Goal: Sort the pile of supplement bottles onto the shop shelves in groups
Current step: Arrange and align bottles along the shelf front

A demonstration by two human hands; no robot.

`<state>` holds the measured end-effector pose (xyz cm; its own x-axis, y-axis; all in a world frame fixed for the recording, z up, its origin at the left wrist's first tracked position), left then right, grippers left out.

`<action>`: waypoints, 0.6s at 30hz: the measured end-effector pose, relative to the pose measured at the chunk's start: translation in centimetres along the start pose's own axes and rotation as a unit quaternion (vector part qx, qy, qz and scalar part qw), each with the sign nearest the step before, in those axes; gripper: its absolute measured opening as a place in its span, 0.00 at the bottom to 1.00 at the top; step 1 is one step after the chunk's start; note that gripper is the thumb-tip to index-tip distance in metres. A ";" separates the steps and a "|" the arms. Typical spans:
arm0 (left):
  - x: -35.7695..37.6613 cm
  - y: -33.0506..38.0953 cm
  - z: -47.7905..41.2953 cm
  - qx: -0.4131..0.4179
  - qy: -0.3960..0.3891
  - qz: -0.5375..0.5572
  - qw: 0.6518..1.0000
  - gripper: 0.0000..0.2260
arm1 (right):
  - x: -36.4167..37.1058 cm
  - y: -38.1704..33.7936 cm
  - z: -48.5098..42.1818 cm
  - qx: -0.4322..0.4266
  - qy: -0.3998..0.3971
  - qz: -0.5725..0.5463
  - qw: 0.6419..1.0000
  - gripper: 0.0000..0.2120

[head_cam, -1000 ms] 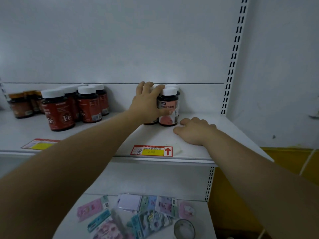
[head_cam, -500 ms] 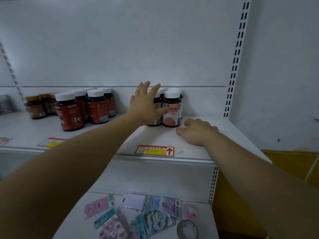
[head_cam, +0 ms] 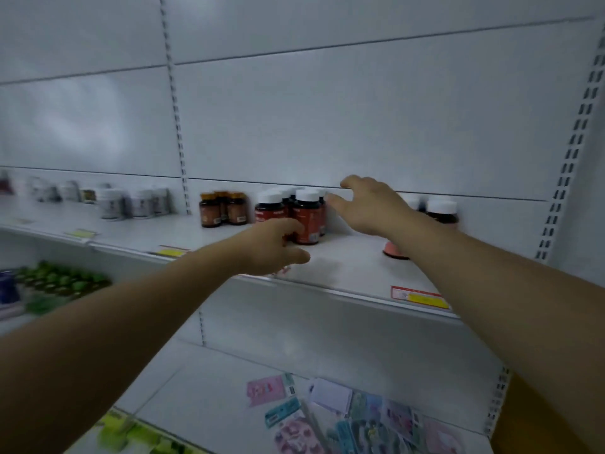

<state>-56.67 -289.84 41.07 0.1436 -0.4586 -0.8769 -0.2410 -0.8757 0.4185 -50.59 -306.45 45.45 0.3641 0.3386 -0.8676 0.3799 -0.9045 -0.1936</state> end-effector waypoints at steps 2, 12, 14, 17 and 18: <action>-2.2 -4.1 2.8 -0.026 0.001 -0.018 1.000 0.27 | 1.6 -6.0 -1.3 -0.036 -0.017 -0.002 0.999 0.29; -14.4 -26.2 17.4 -0.164 0.035 -0.054 0.984 0.28 | 11.9 -37.7 -4.7 -0.204 -0.103 -0.036 0.973 0.31; -16.1 -30.0 19.8 -0.191 0.032 -0.071 0.979 0.27 | 13.8 -43.2 -5.0 -0.226 -0.117 -0.050 0.966 0.31; -17.7 -35.3 22.6 -0.233 0.020 -0.107 0.966 0.28 | 16.6 -50.1 -5.1 -0.249 -0.144 -0.080 0.954 0.32; -18.1 -37.2 23.4 -0.244 0.017 -0.116 0.963 0.28 | 17.6 -52.3 -5.1 -0.261 -0.149 -0.083 0.950 0.31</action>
<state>-72.78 -245.44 35.89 0.1735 -0.2402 -0.9551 0.2795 -0.9179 0.2816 -59.74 -251.82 42.64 0.0349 0.3073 -0.9510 0.8094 -0.5668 -0.1535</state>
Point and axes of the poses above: each hand's wrist, its own z-axis away from the middle knuckle, its own x-axis out of the palm, y = z × x, the point moved 4 cm from there along -z, towards the middle knuckle, and after that the axes turned 4 degrees about z, right-handed, at the moved point
